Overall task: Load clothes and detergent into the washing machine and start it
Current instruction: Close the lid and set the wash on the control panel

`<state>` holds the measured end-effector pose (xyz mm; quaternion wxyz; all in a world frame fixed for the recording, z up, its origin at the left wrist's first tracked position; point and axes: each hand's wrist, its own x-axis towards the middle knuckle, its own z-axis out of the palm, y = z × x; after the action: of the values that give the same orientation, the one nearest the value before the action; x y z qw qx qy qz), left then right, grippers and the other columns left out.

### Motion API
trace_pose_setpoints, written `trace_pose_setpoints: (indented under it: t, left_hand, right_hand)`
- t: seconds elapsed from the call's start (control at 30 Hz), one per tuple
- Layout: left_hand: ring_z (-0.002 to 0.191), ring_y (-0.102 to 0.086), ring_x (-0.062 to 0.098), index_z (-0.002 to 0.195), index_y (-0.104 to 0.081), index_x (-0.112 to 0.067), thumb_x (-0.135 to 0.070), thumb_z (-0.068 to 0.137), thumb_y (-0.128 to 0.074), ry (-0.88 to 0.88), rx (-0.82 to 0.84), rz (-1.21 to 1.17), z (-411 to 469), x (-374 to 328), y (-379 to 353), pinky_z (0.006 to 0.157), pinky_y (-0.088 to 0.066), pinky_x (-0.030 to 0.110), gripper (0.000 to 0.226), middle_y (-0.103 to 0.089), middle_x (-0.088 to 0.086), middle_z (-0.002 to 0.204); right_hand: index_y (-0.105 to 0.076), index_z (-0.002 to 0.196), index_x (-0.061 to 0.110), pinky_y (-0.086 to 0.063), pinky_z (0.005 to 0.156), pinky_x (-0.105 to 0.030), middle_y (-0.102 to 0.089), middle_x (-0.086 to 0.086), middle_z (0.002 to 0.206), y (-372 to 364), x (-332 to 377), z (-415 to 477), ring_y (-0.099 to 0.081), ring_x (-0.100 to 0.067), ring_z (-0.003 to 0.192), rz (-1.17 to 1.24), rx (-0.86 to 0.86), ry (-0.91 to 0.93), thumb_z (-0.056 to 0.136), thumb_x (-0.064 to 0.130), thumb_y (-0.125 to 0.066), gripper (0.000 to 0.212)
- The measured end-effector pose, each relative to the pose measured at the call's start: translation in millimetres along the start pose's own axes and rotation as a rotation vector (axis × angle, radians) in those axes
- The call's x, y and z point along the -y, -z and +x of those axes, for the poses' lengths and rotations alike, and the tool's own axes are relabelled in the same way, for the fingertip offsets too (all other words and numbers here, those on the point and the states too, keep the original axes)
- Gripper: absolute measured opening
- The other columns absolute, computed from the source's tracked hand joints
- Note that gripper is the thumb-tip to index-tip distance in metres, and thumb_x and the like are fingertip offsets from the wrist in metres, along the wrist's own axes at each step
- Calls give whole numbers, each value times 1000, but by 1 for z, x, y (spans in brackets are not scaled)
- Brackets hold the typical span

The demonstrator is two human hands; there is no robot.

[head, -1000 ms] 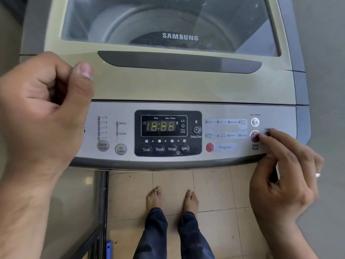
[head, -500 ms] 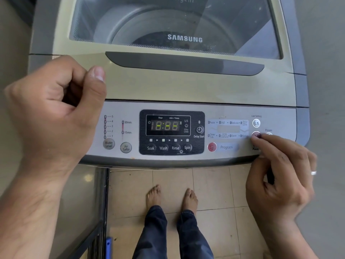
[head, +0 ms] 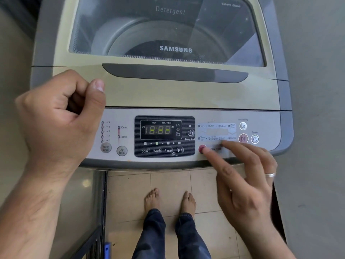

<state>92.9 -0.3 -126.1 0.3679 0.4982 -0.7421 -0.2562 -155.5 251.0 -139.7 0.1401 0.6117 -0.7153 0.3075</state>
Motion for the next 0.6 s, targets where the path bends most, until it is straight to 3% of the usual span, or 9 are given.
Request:
trace_pose_setpoints:
  t: [0.1,0.3,0.6]
  left_hand:
    - [55,-40,37,72,-45,-27,-52,115,-60,23,-26,-49,-18,-20,1,56,-36,52,52,-44,9,59]
    - [52,-39,35,73,-51,-10,-45,116,-61,6,-23,-14,-22,-23,6,54,-33,47,56,-45,9,57]
    - [52,-41,34,74,-50,-11,-45,116,-60,-2,-21,-35,-20,-22,7,55,-33,46,55,-45,10,56]
  right_hand:
    - [-80,130,28,-52,97,-68,-76,-16,121,-7,5,-5,-56,-34,118,-52,78,-24,111,3,-50,43]
    - [-80,127,23,-52,97,-72,-75,-21,109,-14,9,-7,-53,-35,110,-37,48,-37,108,-2,-53,41]
    - [-80,124,23,-51,92,-70,-73,-18,110,-19,6,-5,-53,-36,107,18,24,-62,103,-6,-54,45]
